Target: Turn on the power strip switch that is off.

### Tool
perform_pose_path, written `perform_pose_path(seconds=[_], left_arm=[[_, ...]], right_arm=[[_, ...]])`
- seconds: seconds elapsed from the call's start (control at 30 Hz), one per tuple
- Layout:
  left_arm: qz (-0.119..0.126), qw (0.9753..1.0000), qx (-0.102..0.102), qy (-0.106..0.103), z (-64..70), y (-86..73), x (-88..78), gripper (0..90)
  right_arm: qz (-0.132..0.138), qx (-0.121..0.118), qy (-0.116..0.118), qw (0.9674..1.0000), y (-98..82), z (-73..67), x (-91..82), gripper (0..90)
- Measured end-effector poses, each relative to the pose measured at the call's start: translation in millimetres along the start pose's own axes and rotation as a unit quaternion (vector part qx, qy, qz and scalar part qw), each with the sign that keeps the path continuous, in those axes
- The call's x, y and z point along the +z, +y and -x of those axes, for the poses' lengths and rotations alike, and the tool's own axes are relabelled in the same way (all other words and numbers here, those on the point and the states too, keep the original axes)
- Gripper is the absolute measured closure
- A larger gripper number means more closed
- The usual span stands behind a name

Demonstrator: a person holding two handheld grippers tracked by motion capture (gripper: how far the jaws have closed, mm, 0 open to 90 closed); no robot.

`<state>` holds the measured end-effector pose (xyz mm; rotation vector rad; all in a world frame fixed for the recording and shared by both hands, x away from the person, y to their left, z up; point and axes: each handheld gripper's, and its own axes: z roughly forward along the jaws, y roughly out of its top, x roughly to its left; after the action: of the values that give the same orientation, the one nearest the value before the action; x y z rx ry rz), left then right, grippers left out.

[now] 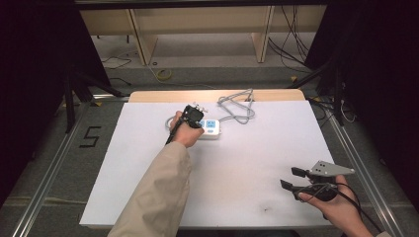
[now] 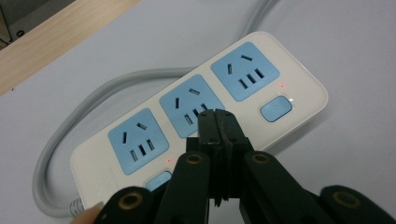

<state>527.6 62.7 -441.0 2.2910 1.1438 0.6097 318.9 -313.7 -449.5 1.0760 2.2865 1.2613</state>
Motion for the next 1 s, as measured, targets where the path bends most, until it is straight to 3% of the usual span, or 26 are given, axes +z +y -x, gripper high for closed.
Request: perform_pose_path(seconds=[1.0], left_arm=[[-0.016,0.9998,-0.007,-0.004,-1.0,0.1,6.5,89.9]], right_arm=[[0.000,-0.005,0.000,1.0000,-0.1,-0.9,0.2,35.4]])
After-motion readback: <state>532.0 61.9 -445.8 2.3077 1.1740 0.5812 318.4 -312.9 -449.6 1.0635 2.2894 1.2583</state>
